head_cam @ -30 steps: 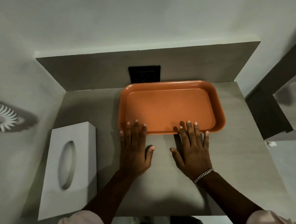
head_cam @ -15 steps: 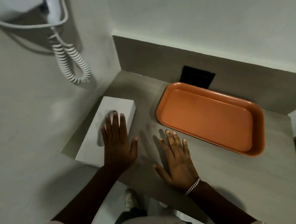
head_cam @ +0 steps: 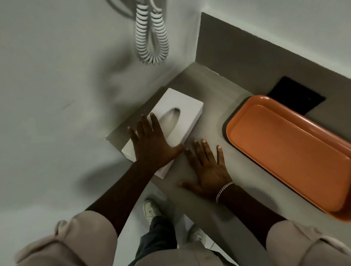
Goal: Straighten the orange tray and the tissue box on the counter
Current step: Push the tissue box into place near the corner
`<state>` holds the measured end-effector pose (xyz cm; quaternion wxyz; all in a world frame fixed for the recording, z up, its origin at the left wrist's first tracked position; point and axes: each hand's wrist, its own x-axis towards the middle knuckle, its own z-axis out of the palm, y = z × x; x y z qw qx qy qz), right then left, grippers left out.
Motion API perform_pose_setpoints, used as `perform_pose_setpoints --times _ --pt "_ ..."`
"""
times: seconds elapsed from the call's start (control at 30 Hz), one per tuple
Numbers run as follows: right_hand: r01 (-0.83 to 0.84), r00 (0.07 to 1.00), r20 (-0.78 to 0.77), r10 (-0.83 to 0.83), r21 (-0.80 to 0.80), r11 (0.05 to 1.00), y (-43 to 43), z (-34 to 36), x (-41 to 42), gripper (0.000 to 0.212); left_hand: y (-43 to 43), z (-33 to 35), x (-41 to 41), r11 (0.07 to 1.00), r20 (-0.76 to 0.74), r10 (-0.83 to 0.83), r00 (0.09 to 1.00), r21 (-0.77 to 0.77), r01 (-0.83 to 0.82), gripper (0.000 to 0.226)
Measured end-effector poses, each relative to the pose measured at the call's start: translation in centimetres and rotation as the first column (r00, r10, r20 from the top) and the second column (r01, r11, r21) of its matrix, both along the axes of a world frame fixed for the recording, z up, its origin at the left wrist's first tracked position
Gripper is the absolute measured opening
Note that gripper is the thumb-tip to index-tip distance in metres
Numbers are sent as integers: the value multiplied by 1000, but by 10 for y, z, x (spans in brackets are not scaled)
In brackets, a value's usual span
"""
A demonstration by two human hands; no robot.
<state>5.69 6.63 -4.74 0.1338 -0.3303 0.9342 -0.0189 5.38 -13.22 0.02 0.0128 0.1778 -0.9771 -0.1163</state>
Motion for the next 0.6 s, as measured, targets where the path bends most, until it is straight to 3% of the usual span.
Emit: perform_pose_setpoints --times 0.6 --pt "27 999 -40 -33 -126 992 0 -3 5 97 -16 19 -36 1000 -47 -19 999 20 20 124"
